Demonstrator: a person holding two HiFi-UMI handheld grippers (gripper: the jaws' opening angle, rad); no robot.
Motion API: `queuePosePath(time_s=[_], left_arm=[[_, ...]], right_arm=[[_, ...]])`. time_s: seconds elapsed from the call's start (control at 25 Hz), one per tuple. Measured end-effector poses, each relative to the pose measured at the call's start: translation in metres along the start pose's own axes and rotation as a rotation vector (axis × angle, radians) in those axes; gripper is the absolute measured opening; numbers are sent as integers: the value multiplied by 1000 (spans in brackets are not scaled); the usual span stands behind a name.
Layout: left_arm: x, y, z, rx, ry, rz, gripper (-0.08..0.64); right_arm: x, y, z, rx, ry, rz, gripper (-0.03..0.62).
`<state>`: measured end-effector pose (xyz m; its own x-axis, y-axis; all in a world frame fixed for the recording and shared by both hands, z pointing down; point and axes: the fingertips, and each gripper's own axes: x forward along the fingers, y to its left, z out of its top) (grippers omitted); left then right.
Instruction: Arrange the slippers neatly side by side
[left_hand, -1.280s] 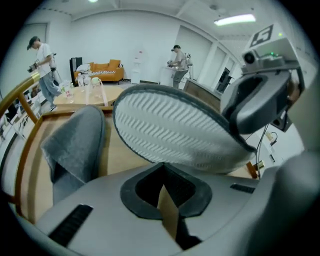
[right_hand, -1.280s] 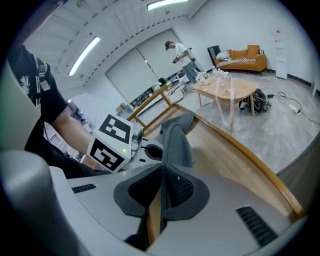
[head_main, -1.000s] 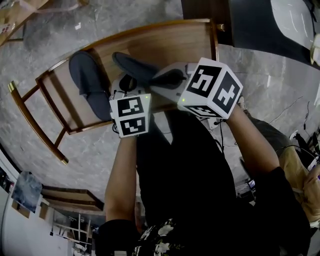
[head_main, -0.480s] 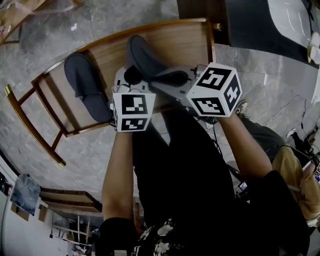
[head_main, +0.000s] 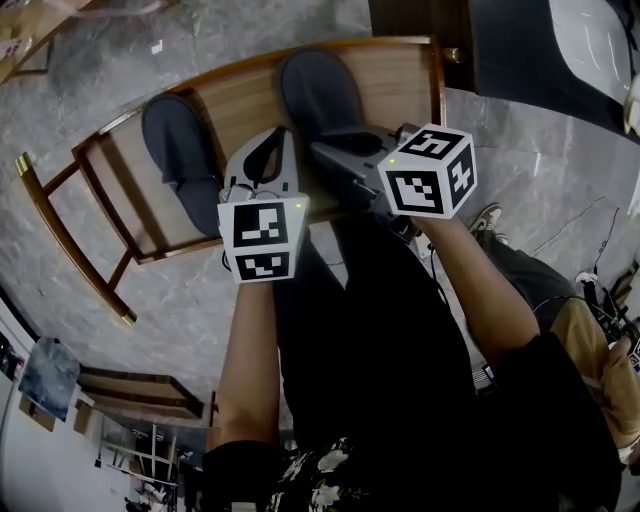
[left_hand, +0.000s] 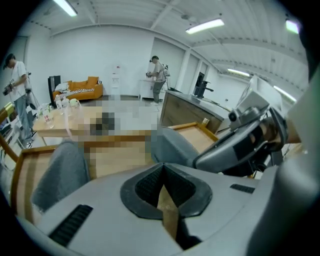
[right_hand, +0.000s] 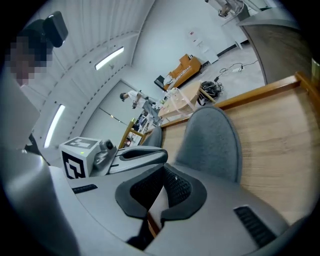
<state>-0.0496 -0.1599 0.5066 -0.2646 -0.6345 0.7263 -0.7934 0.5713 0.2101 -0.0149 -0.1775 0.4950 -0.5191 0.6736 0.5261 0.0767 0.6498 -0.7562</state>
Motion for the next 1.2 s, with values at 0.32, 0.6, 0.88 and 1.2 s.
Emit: queuePosePath(time_s=[0.32, 0.6, 0.88, 1.2], left_arm=[[-6, -4, -6, 87, 22, 27, 2], [-29, 11, -14, -23, -12, 85, 3], [-39, 16, -27, -51, 23, 47, 5], [-74, 56, -32, -171, 17, 30, 5]], right_arm=[[-6, -8, 1, -224, -52, -135, -2], [-7, 13, 4, -569, -81, -235, 39], [-2, 3, 9, -658, -112, -410, 134], [8, -21, 10, -543, -108, -542, 53]])
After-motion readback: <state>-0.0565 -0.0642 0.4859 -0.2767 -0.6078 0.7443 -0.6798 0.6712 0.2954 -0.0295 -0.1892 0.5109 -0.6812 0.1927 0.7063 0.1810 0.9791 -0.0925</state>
